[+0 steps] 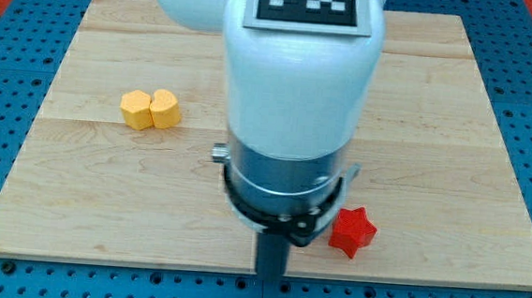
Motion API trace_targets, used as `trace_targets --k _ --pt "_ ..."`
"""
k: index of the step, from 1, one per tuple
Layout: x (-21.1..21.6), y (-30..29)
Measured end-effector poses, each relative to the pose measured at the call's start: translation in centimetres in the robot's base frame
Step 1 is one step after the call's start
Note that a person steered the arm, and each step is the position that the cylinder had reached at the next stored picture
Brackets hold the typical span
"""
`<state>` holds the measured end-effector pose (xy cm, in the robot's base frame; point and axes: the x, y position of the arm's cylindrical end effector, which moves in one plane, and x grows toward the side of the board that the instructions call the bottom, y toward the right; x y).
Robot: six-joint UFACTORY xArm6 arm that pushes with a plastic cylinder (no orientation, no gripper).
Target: Push red star into the red circle
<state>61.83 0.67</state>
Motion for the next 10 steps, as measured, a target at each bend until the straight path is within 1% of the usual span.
trace_targets --k 1,2,3,4,5,6,8,9,10 --pt "0.0 10.4" --pt "0.0 15.8" --pt "-0.3 16.2" --pt "-2.4 13.3" --pt "-2.4 8.5" --pt "-3.7 5.8" --pt "-4.4 10.8" --pt "-5.8 7.8" --pt "-7.3 2.3"
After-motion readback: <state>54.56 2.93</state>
